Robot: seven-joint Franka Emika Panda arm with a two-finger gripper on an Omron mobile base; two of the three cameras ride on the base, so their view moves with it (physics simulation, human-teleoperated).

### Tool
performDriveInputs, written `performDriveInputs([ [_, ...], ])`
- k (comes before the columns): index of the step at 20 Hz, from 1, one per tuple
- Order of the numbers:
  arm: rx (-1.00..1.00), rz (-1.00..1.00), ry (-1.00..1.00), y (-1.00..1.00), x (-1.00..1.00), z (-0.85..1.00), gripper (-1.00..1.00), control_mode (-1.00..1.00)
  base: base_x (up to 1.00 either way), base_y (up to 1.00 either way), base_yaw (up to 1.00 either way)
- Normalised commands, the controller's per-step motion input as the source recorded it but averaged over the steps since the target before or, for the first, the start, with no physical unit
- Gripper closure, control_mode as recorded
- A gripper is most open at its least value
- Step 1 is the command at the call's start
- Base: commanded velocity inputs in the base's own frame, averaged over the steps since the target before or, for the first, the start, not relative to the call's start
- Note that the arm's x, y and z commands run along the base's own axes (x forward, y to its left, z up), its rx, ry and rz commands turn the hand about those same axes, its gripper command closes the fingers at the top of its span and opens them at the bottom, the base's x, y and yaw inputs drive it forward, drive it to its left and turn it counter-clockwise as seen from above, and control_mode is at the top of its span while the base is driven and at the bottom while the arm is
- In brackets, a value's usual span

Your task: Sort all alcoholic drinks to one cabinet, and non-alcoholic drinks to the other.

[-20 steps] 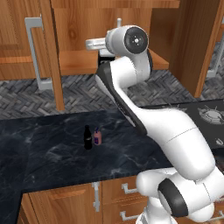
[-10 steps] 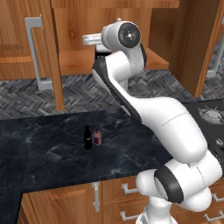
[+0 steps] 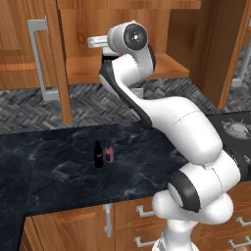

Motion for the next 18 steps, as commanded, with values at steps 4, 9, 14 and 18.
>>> performDriveInputs([
  [4, 0.0, 0.0, 0.0, 0.12, 0.35, 0.0, 1.0, -1.0, 0.0, 0.0, 0.0],
  [9, 0.0, 0.0, 0.0, 0.1, 0.35, 0.0, 1.0, -1.0, 0.0, 0.0, 0.0],
  [14, 0.0, 0.0, 0.0, 0.05, 0.32, -0.01, 1.0, -1.0, 0.0, 0.0, 0.0],
  [18, 0.0, 0.0, 0.0, 0.05, 0.34, -0.08, 1.0, -1.0, 0.0, 0.0, 0.0],
])
